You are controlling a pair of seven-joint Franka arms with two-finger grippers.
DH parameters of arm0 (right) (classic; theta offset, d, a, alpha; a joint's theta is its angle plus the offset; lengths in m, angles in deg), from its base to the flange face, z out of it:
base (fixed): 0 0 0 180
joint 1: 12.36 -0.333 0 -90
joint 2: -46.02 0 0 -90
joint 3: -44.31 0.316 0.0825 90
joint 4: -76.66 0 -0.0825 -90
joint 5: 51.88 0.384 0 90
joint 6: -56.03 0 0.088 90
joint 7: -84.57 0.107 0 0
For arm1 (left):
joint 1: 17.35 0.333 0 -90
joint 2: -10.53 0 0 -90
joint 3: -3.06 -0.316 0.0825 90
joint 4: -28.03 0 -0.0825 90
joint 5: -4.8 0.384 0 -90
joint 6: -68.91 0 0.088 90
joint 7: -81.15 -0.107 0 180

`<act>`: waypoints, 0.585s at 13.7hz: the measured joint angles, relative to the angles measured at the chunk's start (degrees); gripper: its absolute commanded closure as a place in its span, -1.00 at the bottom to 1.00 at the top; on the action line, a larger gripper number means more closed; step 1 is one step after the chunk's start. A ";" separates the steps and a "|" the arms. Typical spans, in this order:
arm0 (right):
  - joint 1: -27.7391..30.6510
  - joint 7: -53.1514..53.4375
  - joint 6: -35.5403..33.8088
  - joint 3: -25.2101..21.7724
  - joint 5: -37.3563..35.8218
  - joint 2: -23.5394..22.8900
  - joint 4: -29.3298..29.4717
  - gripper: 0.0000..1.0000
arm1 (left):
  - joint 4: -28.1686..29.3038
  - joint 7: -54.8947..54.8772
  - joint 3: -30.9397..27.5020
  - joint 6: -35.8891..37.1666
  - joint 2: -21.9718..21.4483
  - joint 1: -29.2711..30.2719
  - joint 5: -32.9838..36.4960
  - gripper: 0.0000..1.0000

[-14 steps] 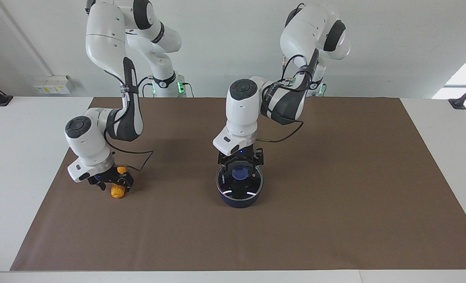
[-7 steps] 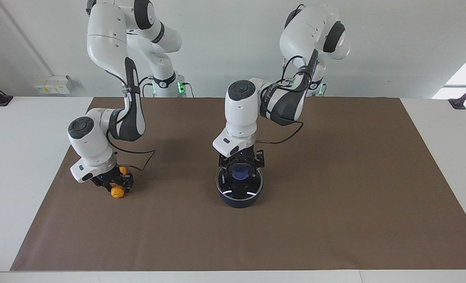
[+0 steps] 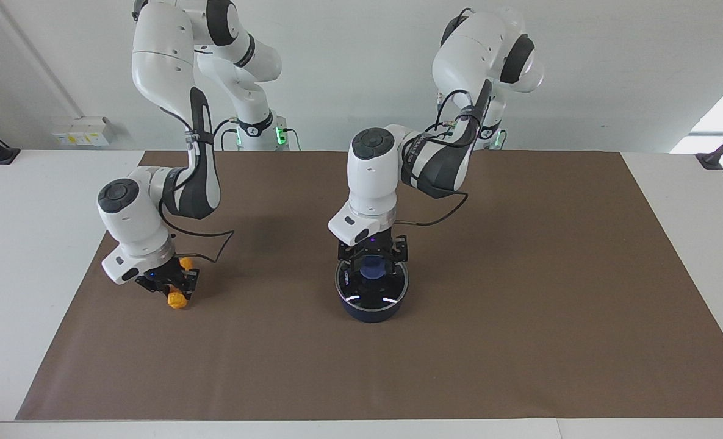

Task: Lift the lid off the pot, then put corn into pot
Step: 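Grasp the lid knob with the left gripper while the right gripper grasps the corn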

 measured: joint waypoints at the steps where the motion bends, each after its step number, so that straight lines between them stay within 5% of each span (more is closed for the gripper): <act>1: -0.20 0.00 -1.45 0.11 0.00 0.41 1.00 1.00 | 0.00 0.07 0.00 0.00 0.02 0.00 0.00 0.33; 4: -0.79 0.00 -6.71 0.16 0.00 2.62 3.96 1.00 | 0.01 0.46 0.00 -0.23 0.04 0.00 0.12 0.95; 8: -0.79 0.00 -13.49 0.17 0.00 7.75 4.91 1.00 | 0.06 0.59 -0.05 -1.52 0.01 0.06 0.46 1.00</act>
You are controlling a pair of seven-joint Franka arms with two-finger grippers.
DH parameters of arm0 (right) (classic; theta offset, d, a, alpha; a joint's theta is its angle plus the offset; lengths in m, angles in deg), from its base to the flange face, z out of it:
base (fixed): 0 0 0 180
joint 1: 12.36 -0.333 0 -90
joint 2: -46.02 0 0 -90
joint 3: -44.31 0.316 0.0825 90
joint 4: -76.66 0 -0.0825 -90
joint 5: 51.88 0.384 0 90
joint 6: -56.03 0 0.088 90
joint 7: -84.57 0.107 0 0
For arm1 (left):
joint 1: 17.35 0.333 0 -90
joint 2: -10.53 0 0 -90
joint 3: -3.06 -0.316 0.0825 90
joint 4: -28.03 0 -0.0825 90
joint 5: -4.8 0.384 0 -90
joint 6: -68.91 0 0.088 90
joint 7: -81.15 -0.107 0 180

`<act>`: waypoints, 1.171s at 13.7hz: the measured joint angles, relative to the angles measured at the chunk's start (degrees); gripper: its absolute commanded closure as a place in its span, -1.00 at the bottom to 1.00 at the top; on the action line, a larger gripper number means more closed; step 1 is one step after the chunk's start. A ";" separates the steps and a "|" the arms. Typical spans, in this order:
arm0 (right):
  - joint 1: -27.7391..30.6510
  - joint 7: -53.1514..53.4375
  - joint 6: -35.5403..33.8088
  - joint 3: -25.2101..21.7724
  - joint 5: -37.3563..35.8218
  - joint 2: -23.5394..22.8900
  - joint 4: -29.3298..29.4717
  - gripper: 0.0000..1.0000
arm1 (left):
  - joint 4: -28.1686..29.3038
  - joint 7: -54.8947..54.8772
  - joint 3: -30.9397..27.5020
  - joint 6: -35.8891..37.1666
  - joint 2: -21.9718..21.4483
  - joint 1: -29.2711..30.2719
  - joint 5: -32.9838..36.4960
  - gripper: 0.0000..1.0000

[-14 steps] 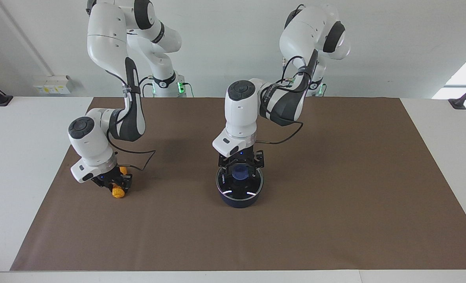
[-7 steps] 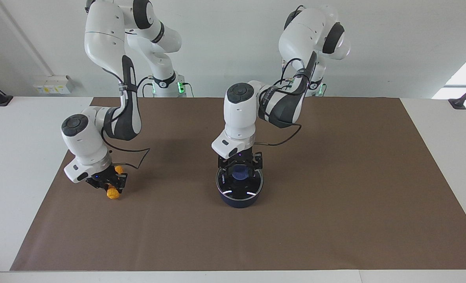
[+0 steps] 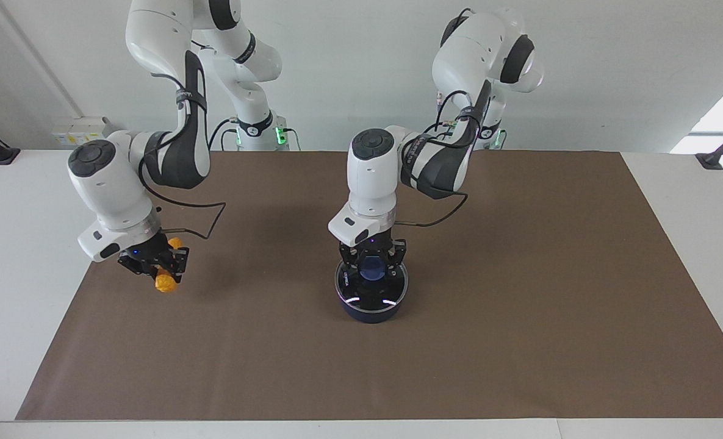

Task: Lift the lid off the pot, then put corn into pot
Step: 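Grasp the lid knob with the left gripper while the right gripper grasps the corn, then lift the lid aside with the left gripper while the right gripper carries corn over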

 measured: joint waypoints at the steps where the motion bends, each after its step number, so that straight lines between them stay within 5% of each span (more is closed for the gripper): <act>1: 0.00 0.00 -1.09 0.00 0.00 1.09 0.02 1.00 | -0.06 0.01 -0.01 -0.83 -0.15 0.14 0.05 1.00; 9: -3.83 3.11 -6.58 0.19 0.02 3.30 2.85 1.00 | 3.53 0.01 -0.73 -0.89 -8.36 0.54 0.38 1.00; 16: -14.28 22.19 -6.73 0.42 0.02 3.54 2.85 1.00 | 20.28 -5.07 -1.15 -6.70 -19.90 10.24 0.46 1.00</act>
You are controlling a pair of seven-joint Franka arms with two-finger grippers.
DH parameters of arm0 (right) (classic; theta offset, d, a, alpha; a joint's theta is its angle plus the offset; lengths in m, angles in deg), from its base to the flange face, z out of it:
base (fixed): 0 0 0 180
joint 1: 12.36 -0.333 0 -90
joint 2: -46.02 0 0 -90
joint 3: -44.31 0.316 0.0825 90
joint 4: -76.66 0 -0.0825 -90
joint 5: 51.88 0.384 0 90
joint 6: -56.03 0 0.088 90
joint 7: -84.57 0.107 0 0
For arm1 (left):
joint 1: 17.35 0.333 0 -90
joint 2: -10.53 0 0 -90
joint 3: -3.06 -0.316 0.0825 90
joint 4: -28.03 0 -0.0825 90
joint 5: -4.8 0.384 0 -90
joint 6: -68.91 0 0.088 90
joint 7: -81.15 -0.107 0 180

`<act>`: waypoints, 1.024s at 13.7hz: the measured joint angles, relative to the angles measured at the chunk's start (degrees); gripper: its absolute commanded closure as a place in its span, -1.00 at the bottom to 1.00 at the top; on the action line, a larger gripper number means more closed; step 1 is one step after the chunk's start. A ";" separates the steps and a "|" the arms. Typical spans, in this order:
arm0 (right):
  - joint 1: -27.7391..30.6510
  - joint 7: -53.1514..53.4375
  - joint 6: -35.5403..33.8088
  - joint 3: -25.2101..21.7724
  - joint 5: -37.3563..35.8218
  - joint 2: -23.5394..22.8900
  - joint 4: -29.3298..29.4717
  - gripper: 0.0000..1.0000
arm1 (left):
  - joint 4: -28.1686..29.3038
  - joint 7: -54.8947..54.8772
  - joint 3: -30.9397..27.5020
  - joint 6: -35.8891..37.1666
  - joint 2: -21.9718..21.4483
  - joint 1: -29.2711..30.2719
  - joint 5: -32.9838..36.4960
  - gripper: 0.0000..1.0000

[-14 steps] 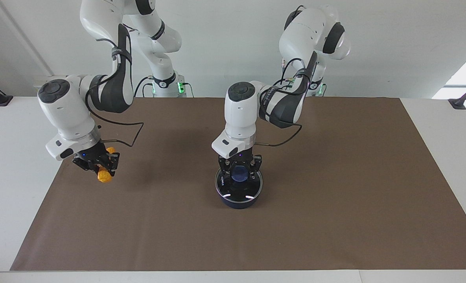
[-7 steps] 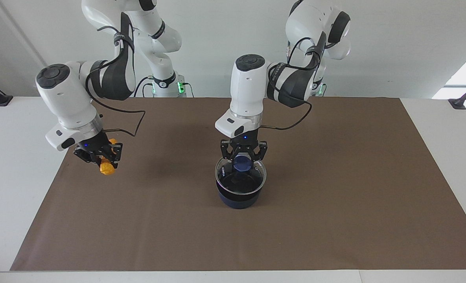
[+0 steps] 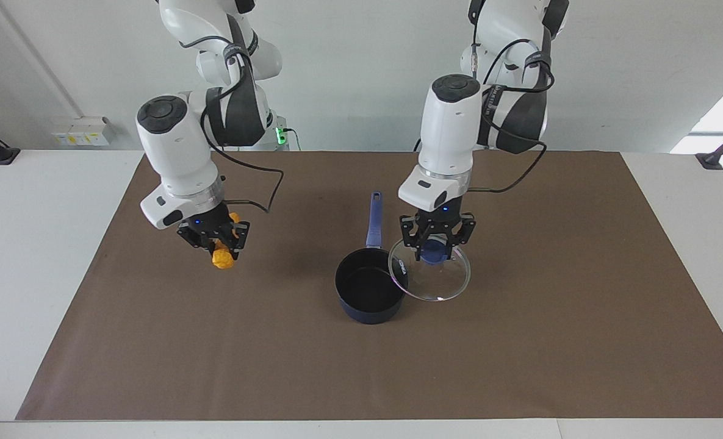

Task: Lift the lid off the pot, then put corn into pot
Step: 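Lift the lid aside with the left gripper while the right gripper carries corn over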

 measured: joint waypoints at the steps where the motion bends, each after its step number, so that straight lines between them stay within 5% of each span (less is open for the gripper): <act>1: -1.46 2.80 0.00 0.03 0.00 0.01 0.00 1.00 | 3.23 -1.85 0.01 -2.18 -1.23 1.73 0.00 1.00; 5: -7.59 15.03 0.29 0.12 0.00 -1.45 0.98 1.00 | 12.69 -13.52 0.03 -8.26 -4.10 9.40 -4.35 1.00; 14: -15.46 31.92 7.11 0.14 0.01 -18.85 19.12 1.00 | 19.21 -30.24 0.04 -13.74 -3.85 21.22 -6.60 1.00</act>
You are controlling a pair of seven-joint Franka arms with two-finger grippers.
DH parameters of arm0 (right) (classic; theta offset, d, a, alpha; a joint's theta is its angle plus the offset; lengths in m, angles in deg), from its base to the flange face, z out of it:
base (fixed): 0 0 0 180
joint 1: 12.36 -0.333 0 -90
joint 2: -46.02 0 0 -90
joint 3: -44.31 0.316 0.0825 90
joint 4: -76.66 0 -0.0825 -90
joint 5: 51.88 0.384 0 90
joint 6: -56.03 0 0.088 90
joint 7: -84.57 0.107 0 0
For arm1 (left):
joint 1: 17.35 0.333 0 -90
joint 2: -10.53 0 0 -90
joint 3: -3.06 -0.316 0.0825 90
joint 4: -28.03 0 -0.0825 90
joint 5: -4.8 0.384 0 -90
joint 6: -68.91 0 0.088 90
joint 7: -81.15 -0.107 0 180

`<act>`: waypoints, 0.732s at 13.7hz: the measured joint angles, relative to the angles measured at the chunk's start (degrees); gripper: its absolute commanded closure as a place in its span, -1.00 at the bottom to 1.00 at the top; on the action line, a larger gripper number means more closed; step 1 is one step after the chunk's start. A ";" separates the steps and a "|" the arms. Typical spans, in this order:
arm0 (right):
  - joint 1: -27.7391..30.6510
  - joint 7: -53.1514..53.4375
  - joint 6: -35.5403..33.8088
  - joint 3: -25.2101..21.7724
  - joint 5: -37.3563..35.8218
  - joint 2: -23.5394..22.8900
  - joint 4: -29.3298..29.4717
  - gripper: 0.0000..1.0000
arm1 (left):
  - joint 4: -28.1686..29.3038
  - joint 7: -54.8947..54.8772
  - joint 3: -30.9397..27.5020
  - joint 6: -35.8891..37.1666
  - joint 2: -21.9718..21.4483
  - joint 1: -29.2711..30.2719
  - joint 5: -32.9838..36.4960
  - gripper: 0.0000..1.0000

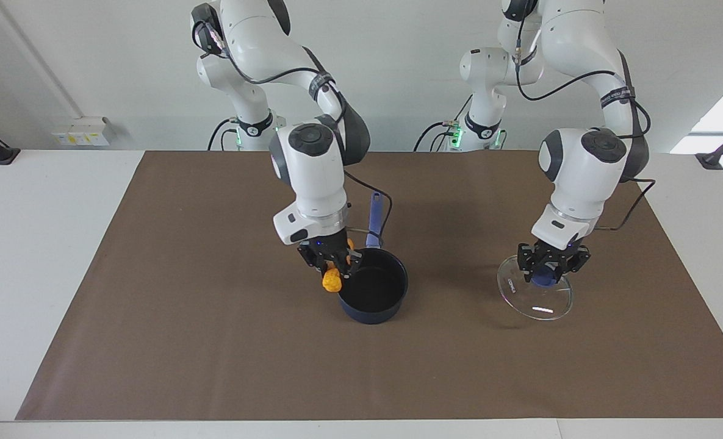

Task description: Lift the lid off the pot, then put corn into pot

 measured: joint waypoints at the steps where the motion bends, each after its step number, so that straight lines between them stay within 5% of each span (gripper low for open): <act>1: -0.73 0.91 0.40 0.00 0.00 -1.62 1.64 1.00 | 0.10 -1.46 0.01 -0.72 0.64 0.97 -0.35 1.00; 10: -2.50 1.78 5.78 -0.09 0.02 -5.83 2.65 1.00 | 0.40 -7.64 0.00 -1.68 3.98 4.94 -0.94 1.00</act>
